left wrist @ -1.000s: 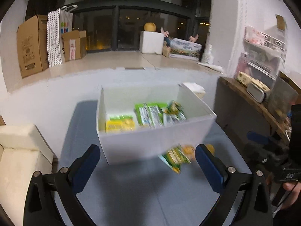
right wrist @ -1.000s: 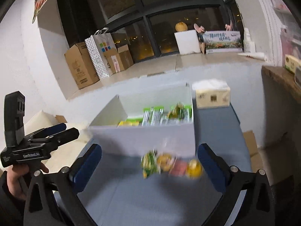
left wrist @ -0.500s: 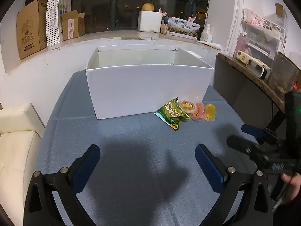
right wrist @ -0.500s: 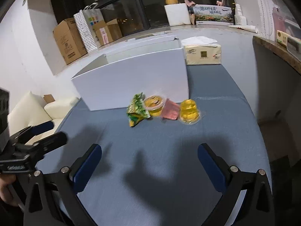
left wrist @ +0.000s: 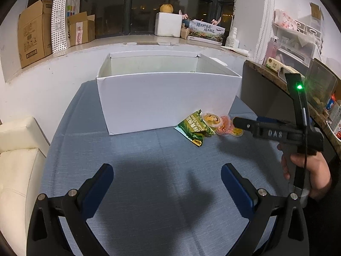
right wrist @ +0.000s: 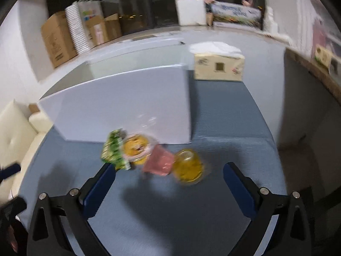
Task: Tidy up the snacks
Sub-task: 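Grasp a yellow jelly cup with the right tool while the left tool grasps the green garlic packet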
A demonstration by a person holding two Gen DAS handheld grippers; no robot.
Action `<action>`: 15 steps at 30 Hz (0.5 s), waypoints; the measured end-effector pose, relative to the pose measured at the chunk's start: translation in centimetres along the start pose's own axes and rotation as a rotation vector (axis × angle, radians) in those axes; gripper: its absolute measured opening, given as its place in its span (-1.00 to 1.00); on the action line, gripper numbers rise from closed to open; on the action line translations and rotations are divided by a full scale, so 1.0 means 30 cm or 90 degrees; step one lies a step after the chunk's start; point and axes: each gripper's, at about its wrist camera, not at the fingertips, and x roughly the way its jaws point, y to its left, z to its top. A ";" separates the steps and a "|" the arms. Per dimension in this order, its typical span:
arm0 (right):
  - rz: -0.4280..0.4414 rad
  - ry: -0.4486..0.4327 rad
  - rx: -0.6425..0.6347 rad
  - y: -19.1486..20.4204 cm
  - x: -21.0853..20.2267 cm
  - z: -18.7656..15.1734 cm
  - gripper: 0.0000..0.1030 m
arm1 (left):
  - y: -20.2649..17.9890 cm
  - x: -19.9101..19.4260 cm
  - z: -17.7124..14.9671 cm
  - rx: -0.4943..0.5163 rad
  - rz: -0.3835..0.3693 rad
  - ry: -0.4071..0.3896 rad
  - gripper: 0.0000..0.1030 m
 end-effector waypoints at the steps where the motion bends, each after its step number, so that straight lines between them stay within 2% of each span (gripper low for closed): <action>1: -0.005 0.011 0.016 -0.024 0.006 -0.003 0.75 | 0.005 0.001 0.000 -0.003 -0.001 0.000 1.00; 2: -0.015 0.015 0.021 -0.034 0.009 -0.005 0.62 | 0.008 0.004 0.000 -0.005 -0.002 0.001 1.00; 4: -0.039 0.021 0.022 -0.052 0.013 -0.011 0.60 | 0.012 0.012 0.000 -0.009 -0.003 0.005 1.00; 7: -0.028 0.022 0.027 -0.065 0.037 -0.010 0.60 | 0.005 0.014 0.000 -0.004 -0.007 0.004 1.00; 10: -0.029 0.036 0.014 -0.059 0.078 -0.011 0.48 | -0.003 0.015 -0.002 0.004 -0.009 0.004 1.00; 12: -0.017 0.044 0.019 -0.062 0.108 -0.005 0.26 | -0.004 0.018 -0.006 0.006 -0.006 0.006 1.00; 13: -0.012 0.049 0.020 -0.066 0.120 -0.004 0.04 | -0.003 0.021 -0.007 0.005 -0.005 0.007 1.00; 14: -0.017 0.042 0.016 -0.065 0.124 -0.004 -0.04 | -0.005 0.024 -0.009 0.008 -0.006 0.010 1.00; 15: -0.013 0.041 0.019 -0.068 0.123 -0.008 -0.04 | -0.006 0.025 -0.010 0.009 -0.007 0.011 1.00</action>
